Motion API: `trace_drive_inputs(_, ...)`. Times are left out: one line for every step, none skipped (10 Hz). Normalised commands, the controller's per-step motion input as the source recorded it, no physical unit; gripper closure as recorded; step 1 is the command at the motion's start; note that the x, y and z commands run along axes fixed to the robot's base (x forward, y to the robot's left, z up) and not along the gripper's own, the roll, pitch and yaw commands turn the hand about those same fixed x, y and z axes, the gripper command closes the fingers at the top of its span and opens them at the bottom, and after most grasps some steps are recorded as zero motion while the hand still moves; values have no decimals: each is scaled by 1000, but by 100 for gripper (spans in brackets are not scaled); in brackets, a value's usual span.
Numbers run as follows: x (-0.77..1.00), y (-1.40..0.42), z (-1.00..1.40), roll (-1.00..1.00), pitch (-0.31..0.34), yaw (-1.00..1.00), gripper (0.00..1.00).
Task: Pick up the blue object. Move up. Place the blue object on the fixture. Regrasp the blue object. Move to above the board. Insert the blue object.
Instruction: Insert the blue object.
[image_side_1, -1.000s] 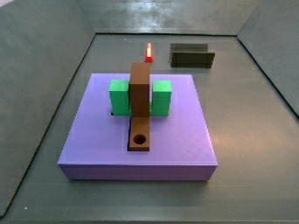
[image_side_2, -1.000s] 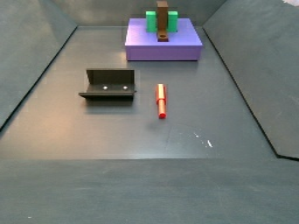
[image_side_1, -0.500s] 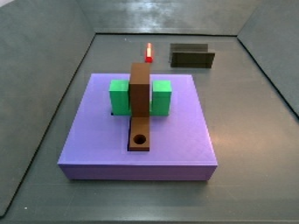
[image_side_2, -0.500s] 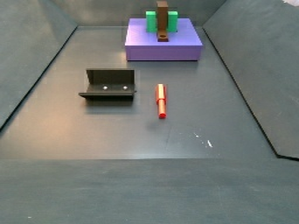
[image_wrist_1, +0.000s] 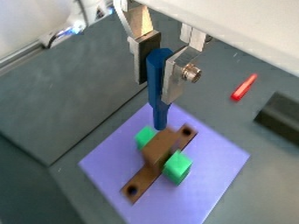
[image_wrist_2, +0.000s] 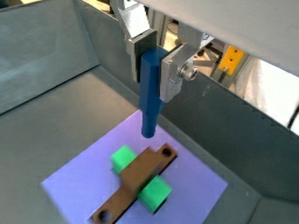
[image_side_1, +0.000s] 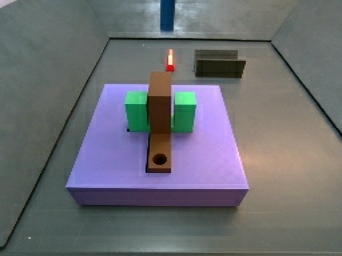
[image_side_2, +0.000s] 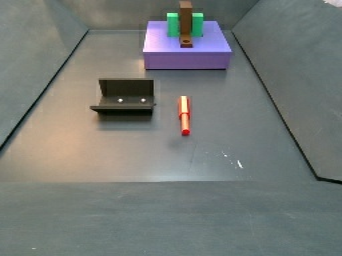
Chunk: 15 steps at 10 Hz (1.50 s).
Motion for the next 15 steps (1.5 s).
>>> trace_drive_inputs(49, -966, -500, 0, -34, 123, 100)
trace_drive_inputs(0, -863, -537, -20, -59, 109, 100)
trace_drive_inputs(9, -589, -703, 107, -57, 109, 100)
trace_drive_inputs(83, -454, -746, 271, -16, 203, 100)
trace_drive_inputs(174, -374, -789, 241, -26, 137, 100)
trace_drive_inputs(154, -294, -823, 233, -26, 100, 100)
trace_drive_inputs(146, -263, -783, 267, 0, 69, 100)
trace_drive_inputs(111, -106, -683, 331, 0, 26, 100)
trace_drive_inputs(-11, 0, -557, 246, 7, 0, 100)
trace_drive_inputs(-123, 37, -426, 116, 24, 0, 100)
trace_drive_inputs(-149, 20, -314, 129, 47, 0, 100)
trace_drive_inputs(-140, 0, -180, 0, 0, 0, 100)
trace_drive_inputs(-154, 0, -140, 0, 0, 0, 100)
trace_drive_inputs(-126, 0, -120, -7, 0, 0, 100)
trace_drive_inputs(0, -37, -126, -84, 0, 0, 100)
